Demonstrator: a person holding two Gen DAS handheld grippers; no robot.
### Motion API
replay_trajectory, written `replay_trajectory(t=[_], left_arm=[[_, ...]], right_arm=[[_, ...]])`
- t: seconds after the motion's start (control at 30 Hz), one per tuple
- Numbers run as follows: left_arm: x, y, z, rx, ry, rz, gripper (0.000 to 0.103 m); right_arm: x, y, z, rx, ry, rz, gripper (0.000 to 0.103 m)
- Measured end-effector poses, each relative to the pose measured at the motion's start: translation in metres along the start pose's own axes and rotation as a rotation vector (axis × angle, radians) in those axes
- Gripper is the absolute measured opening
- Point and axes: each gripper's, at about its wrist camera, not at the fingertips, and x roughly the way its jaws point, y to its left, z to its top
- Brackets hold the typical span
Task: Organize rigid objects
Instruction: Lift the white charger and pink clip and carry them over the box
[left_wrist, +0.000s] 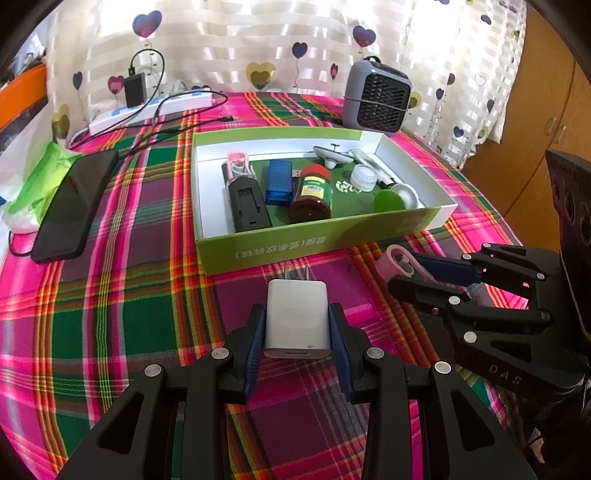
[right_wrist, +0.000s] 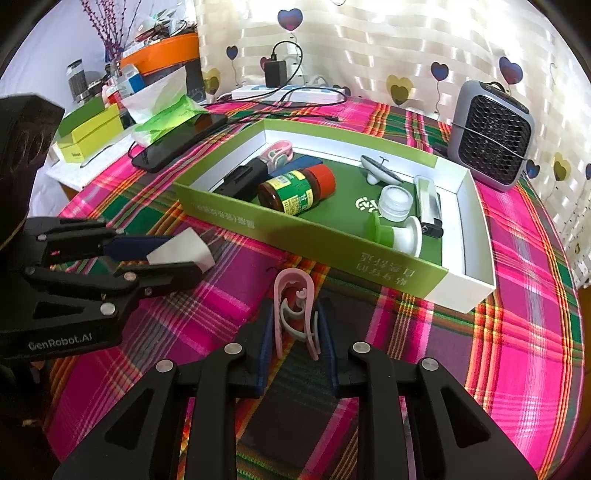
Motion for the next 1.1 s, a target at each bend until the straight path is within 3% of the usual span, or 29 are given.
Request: replay_trajectory(t=[0.67, 1.1], left_arm=[[-0.015, 0.016, 0.044, -0.018, -0.075, -0.032, 0.032], [0.005, 0.027, 0.083, -0.034, -0.077, -0.039, 0.032]], right_arm=[[-0.029, -0.023, 0.026, 0.096, -0.087, -0.057, 0.024], [-0.012, -0.039, 0.045, 0.142, -0.071, -0.050, 0.024]])
